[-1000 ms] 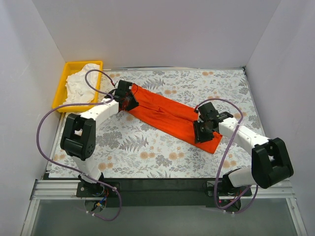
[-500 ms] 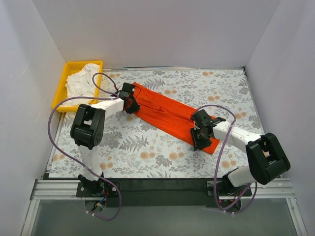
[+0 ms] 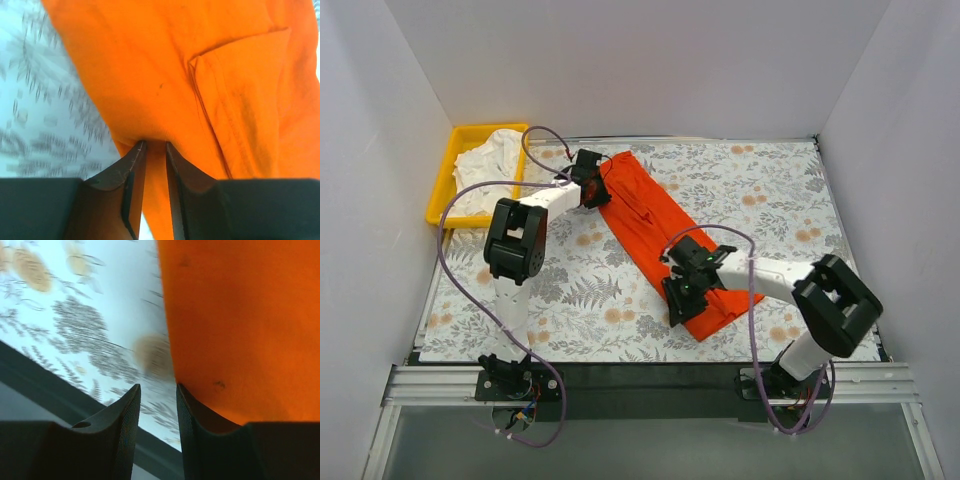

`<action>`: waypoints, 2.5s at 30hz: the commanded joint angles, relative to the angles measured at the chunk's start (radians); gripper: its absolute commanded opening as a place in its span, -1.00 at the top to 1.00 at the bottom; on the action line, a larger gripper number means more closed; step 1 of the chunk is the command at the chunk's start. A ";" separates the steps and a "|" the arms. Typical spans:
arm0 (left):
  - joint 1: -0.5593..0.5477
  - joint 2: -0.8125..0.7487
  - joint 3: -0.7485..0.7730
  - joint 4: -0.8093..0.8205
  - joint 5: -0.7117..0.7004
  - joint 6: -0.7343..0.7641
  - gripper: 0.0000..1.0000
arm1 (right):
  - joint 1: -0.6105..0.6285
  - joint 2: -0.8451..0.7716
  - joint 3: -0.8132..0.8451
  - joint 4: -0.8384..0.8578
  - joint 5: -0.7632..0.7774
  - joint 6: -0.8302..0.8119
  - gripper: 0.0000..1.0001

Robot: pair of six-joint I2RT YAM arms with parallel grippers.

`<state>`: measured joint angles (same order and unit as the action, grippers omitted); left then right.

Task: Fold and stack the t-shirts
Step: Fold the tshirt

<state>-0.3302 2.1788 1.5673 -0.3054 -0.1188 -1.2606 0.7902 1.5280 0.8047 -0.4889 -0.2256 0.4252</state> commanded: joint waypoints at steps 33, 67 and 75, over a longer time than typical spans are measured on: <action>-0.038 -0.440 -0.113 -0.145 -0.004 -0.092 -0.46 | -0.213 -0.175 0.144 -0.152 0.143 -0.121 0.10; -0.705 -0.648 -0.684 -0.356 -0.108 -0.758 -0.15 | -0.333 -0.157 -0.105 -0.033 0.022 -0.126 0.22; -0.733 -0.603 -0.671 -0.359 -0.082 -0.769 -0.14 | -0.325 -0.141 -0.150 -0.030 0.023 -0.123 0.29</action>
<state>-1.0477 1.5566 0.8749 -0.6544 -0.1978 -1.9831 0.4587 1.3705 0.6796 -0.5285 -0.1974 0.2962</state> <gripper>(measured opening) 0.570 0.365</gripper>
